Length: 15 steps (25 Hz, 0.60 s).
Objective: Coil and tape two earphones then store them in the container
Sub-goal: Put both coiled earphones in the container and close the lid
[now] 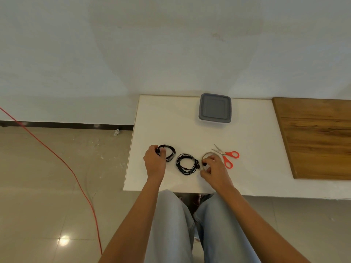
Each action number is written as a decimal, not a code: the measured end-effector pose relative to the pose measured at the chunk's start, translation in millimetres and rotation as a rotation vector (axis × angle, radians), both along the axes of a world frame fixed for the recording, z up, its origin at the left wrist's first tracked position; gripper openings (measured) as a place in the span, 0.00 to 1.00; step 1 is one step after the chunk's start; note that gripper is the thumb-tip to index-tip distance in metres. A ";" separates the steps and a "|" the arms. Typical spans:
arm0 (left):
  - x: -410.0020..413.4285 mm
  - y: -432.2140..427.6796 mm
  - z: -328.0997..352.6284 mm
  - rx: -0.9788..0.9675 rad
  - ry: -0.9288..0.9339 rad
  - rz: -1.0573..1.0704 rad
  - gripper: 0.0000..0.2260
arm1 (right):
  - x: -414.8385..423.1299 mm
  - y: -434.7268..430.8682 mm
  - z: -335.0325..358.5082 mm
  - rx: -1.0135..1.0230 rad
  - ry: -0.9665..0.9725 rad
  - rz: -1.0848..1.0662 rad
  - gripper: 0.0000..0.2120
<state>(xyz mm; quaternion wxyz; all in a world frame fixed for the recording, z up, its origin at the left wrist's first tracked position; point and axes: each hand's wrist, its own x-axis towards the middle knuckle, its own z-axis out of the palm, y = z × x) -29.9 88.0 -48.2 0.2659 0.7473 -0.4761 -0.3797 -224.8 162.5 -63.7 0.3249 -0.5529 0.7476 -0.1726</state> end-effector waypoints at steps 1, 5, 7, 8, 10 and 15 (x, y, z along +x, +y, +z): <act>-2.1 3.1 -1.0 -0.013 -0.050 -0.034 0.15 | 0.2 1.1 3.8 -0.054 -0.040 -0.031 0.15; -17.9 20.1 -0.5 -0.215 -0.226 -0.321 0.13 | -9.6 6.2 24.8 -0.325 -0.131 -0.266 0.11; -27.1 30.8 -2.9 -0.285 -0.244 -0.488 0.09 | -26.8 8.0 30.0 -0.391 -0.076 -0.333 0.11; -30.6 36.1 -2.4 -0.269 -0.224 -0.520 0.08 | -37.9 7.7 29.4 -0.385 -0.011 -0.338 0.11; -35.9 44.3 -0.5 -0.207 -0.145 -0.501 0.08 | -61.2 0.3 23.3 -0.322 0.154 -0.328 0.12; -40.4 49.4 2.0 -0.163 -0.099 -0.446 0.08 | -92.7 -42.2 6.1 -0.091 0.445 -0.162 0.16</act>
